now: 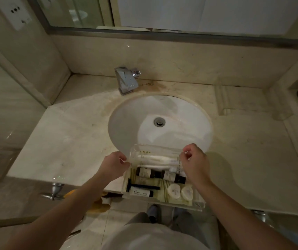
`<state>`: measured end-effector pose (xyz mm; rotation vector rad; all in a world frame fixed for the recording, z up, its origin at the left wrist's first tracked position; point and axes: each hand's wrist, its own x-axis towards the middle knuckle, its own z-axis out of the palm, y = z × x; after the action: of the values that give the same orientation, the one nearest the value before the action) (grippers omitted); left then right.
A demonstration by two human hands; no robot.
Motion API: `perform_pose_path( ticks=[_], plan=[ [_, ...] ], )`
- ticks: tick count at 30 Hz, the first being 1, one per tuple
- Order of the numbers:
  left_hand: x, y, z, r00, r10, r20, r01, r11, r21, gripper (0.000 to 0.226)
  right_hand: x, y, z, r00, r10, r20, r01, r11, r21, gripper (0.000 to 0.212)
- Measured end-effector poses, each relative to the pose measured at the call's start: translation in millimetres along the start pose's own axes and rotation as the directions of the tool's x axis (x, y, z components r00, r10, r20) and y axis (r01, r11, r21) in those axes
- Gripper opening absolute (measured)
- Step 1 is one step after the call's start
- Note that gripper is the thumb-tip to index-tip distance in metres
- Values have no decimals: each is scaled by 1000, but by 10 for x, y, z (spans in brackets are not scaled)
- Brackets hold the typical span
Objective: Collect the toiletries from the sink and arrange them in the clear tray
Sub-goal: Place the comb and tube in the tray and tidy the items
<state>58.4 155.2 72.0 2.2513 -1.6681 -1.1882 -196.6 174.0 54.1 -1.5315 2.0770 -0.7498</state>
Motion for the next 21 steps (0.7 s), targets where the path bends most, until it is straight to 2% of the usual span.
perform_pose_path(
  ticks=[1,4,7,11,14,21],
  plan=[
    [-8,11,6,1000,-12,27,12,1000,5,8,10,61,-43,1000,14,-21,-15,999,-36,8],
    [-23,48,43,992,-50,114,47,999,27,19,-4,222,-153,993,80,-84,-92,986,-142,15],
    [-18,76,71,981,-83,175,75,996,54,20,-70,354,-200,975,187,-121,-205,965,-165,22],
    [-5,67,81,983,-64,171,52,996,77,21,-185,489,-208,954,298,-35,-300,944,-136,17],
    [1,68,83,985,-62,158,50,996,75,23,-272,554,-148,945,324,45,-312,934,-177,27],
    [8,336,183,984,8,179,-22,997,75,22,-280,700,-238,934,357,-3,-350,915,-202,24]
  ],
)
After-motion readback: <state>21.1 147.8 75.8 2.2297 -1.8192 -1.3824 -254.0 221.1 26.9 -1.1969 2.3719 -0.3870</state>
